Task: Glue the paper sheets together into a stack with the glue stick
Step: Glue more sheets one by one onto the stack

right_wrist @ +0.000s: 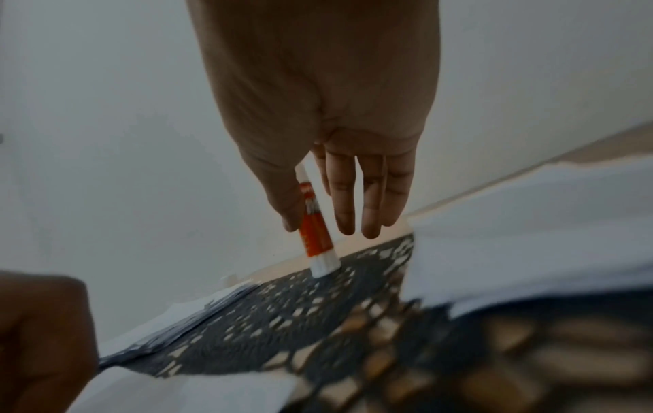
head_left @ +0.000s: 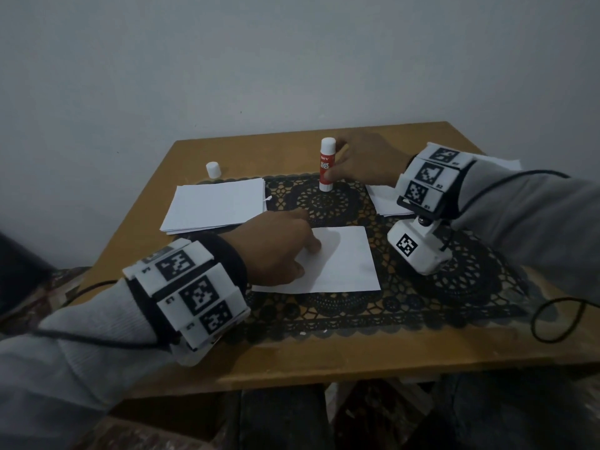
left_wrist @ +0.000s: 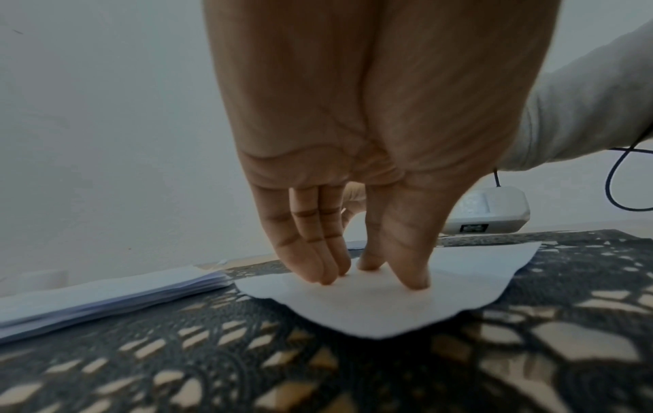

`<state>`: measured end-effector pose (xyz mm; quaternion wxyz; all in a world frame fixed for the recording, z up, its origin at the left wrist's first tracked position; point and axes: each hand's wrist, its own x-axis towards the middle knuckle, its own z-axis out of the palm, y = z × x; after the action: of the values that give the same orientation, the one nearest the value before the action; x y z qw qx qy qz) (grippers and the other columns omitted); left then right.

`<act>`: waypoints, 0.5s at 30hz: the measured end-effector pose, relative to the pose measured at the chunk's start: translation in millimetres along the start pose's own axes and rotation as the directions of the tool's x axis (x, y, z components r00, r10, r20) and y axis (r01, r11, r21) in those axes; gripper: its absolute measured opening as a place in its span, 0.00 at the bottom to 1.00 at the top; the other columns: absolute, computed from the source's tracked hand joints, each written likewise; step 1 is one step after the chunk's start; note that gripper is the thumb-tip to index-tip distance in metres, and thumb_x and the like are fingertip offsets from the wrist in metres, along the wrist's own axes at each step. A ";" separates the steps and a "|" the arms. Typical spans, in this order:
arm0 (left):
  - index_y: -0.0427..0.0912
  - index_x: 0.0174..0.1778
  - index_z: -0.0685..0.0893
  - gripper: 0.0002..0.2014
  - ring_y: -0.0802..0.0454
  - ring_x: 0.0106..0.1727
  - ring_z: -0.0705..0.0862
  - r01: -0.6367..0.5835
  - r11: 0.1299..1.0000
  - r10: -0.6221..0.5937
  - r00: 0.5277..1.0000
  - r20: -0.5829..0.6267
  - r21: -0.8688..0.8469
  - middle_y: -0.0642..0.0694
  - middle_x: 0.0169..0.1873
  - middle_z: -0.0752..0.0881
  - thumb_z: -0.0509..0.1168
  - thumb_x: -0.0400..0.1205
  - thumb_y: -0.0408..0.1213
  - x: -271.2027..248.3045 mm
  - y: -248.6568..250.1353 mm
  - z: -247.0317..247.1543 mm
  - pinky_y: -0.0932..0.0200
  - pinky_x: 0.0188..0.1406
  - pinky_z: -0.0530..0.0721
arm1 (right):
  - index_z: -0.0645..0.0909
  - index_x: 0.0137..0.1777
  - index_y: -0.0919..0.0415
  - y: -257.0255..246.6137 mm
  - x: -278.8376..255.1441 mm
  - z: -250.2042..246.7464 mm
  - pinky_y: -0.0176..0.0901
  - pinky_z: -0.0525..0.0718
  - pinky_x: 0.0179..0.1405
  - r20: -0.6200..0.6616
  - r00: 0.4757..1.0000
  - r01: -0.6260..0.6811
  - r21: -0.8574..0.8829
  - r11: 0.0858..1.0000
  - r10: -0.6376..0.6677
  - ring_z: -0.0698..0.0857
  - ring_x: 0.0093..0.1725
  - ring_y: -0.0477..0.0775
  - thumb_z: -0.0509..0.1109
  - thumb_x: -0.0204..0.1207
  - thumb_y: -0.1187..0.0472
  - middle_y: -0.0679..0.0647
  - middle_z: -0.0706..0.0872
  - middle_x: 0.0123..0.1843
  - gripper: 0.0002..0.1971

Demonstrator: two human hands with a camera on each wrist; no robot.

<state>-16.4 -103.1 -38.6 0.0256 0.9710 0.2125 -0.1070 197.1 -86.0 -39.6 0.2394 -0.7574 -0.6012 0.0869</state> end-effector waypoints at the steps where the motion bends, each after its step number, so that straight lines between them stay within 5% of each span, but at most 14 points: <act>1: 0.52 0.75 0.75 0.25 0.50 0.62 0.76 0.000 1.000 0.000 1.000 -0.002 -0.001 0.49 0.64 0.74 0.67 0.81 0.42 0.3 -0.3 0.4 0.62 0.56 0.73 | 0.78 0.67 0.61 2.6 -1.8 -6.4 0.43 0.74 0.52 0.010 1.000 -0.011 0.015 1.000 0.011 0.82 0.60 0.56 0.80 0.69 0.52 0.55 0.84 0.61 0.28; 4: 0.52 0.75 0.75 0.25 0.51 0.61 0.76 0.005 1.000 -0.005 1.000 -0.003 0.006 0.49 0.64 0.74 0.67 0.81 0.42 0.6 0.0 1.3 0.65 0.54 0.71 | 0.79 0.63 0.59 18.4 -12.1 -33.4 0.45 0.78 0.52 0.009 0.999 -0.039 -0.032 0.999 0.040 0.82 0.57 0.56 0.80 0.69 0.54 0.54 0.84 0.59 0.24; 11: 0.52 0.76 0.73 0.25 0.51 0.62 0.76 0.016 0.999 -0.016 1.000 0.005 0.041 0.49 0.65 0.73 0.67 0.81 0.42 -0.6 3.4 0.6 0.66 0.53 0.69 | 0.82 0.56 0.63 89.2 -66.6 -86.1 0.42 0.70 0.44 0.106 0.982 -0.090 -0.457 0.885 0.155 0.78 0.49 0.56 0.78 0.73 0.56 0.61 0.85 0.58 0.17; 15: 0.53 0.76 0.73 0.25 0.52 0.61 0.76 0.027 0.998 -0.029 0.999 0.023 0.053 0.49 0.65 0.73 0.66 0.82 0.43 -1.9 6.4 -0.3 0.67 0.52 0.69 | 0.78 0.67 0.59 114.0 -91.1 -95.2 0.44 0.72 0.51 0.221 0.947 -0.063 -0.583 0.810 0.233 0.79 0.61 0.59 0.73 0.76 0.46 0.58 0.82 0.66 0.24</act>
<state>-15.3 -109.7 -37.9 0.0010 0.9669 0.2229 -0.1243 312.2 -215.9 -24.3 -0.0928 -0.8187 -0.5660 0.0293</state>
